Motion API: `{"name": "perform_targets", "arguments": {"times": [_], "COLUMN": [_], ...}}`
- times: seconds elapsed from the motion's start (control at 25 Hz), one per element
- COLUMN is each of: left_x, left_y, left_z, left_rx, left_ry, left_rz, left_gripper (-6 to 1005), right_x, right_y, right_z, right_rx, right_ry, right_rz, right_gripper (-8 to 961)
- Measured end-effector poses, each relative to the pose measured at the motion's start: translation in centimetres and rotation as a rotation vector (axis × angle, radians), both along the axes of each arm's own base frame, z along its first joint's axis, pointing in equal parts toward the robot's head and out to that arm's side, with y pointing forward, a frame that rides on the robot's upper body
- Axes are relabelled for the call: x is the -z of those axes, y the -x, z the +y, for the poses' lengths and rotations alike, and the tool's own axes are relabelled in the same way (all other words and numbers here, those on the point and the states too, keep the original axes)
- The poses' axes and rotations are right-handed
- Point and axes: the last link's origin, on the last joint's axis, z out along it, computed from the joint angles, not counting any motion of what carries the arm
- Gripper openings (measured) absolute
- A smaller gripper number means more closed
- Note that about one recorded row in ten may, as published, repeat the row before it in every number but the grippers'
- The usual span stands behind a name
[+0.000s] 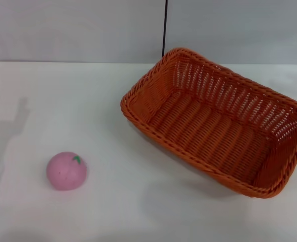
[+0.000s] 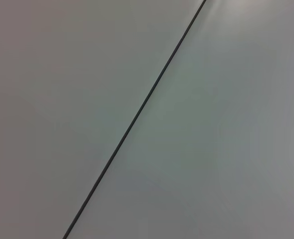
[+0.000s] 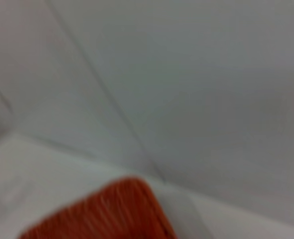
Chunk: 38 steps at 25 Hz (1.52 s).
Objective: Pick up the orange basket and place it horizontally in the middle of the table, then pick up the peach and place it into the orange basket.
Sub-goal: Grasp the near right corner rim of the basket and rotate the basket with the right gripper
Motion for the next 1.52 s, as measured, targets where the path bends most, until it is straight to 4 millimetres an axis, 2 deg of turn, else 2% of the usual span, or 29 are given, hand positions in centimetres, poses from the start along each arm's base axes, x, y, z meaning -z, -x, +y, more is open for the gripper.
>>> {"name": "perform_targets", "arguments": {"times": [0.28,0.4,0.68,0.96,1.24,1.52], "left_x": [0.1,0.1,0.2,0.4,0.5,0.5], "left_y": [0.2,0.3,0.3,0.1,0.1,0.1], "left_z": [-0.1,0.0,0.1,0.2,0.1,0.1], "left_rx": [-0.015,-0.016,-0.02,-0.012,-0.013,-0.015], "left_ry": [0.011,0.012,0.016,0.021,0.026,0.027], "left_rz": [-0.003,-0.003,-0.003,-0.01,-0.01,-0.01], "left_gripper": [824,823,820,817,814,811], "right_x": [3.2,4.1,7.0,9.8,11.1,11.0], "right_y": [2.4,2.5,1.7,0.7,-0.1,-0.1], "right_z": [1.7,1.8,1.6,1.4,1.0,1.0], "right_rx": [0.003,-0.002,0.025,0.036,0.022,0.018], "right_ry": [0.165,0.194,0.241,0.272,0.292,0.293], "right_rz": [-0.243,-0.271,-0.363,-0.381,-0.398,-0.396], "right_gripper": [760,757,752,746,740,448]}}
